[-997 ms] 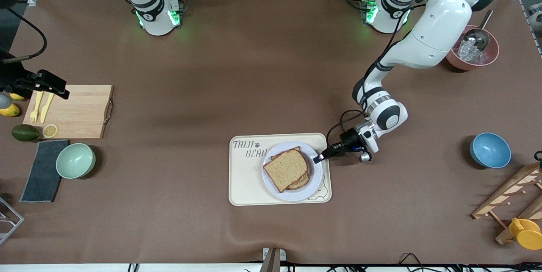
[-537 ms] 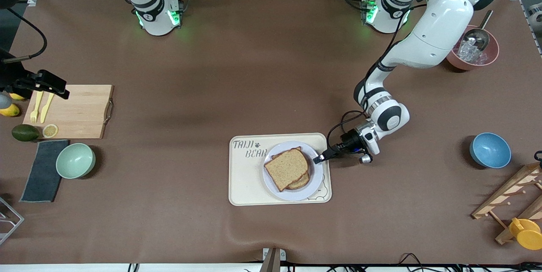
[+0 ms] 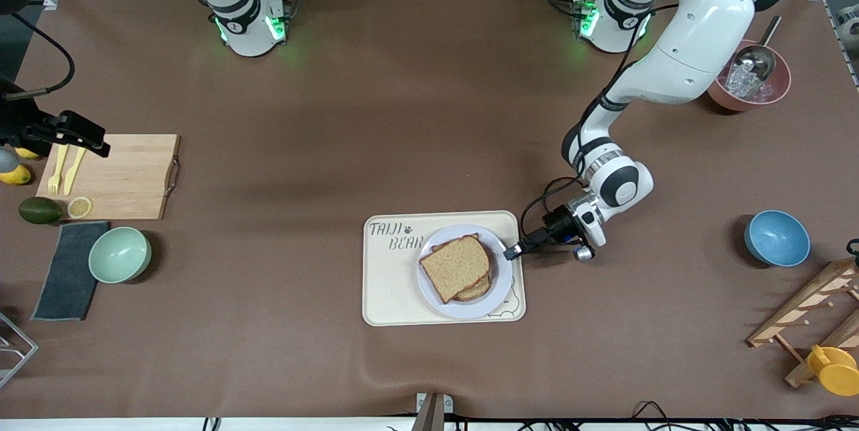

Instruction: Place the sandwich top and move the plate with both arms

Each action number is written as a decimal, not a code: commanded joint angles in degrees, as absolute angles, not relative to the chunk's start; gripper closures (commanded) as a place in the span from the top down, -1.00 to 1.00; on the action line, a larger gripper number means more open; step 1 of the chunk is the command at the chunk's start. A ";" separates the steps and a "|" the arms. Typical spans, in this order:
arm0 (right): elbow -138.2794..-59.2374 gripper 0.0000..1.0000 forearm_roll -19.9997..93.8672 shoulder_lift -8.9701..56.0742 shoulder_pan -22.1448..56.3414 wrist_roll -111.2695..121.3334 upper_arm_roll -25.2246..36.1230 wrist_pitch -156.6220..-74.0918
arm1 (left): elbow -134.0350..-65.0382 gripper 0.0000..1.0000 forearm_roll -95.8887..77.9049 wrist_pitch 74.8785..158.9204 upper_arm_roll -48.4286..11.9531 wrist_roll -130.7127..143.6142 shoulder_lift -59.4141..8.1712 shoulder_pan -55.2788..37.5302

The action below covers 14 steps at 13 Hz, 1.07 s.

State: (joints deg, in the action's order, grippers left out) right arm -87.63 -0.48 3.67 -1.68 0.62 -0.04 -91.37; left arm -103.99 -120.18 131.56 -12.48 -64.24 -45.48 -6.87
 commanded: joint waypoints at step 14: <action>-87.19 1.00 -0.97 4.22 -1.84 -0.18 -0.18 -90.97 | -104.59 1.00 -114.71 146.07 -13.80 -59.24 -38.77 -8.18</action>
